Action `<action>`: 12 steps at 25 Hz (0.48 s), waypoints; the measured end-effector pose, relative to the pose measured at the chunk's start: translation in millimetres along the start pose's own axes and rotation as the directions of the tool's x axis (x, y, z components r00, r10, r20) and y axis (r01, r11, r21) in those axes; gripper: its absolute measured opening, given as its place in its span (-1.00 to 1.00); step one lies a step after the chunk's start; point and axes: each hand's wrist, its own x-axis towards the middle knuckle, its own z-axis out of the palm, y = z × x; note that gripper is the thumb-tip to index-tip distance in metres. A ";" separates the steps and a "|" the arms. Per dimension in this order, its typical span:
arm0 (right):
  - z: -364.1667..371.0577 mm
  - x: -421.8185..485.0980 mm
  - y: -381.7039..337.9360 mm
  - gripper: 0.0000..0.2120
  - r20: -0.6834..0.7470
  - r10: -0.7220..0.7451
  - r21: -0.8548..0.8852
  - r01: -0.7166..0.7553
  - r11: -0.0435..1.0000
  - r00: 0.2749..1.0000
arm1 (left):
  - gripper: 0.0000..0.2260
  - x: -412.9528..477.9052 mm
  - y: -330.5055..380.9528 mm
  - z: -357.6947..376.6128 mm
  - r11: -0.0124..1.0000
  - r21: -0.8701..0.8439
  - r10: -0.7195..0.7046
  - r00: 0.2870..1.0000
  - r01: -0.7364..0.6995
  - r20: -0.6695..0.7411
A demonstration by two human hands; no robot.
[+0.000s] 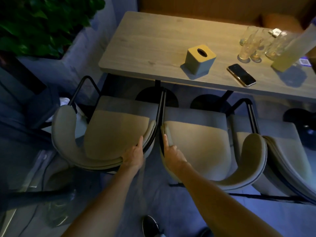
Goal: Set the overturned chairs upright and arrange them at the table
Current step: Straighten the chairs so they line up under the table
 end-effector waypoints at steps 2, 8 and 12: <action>-10.3 -5.4 -4.3 -0.47 0.026 -0.033 -0.021 0.034 0.999 0.999 | -0.28 2.6 0.5 2.7 0.996 0.092 -0.018 1.000 0.016 0.025; -27.1 -19.9 -9.8 -0.32 0.073 -0.081 -0.157 0.091 0.983 0.994 | -0.31 2.1 7.1 4.5 0.984 0.172 -0.052 0.998 0.048 0.021; -28.9 -19.9 -9.1 -0.26 0.029 -0.035 -0.061 0.037 0.997 0.999 | -0.27 -3.5 9.3 6.3 0.974 0.223 -0.048 0.999 0.047 -0.001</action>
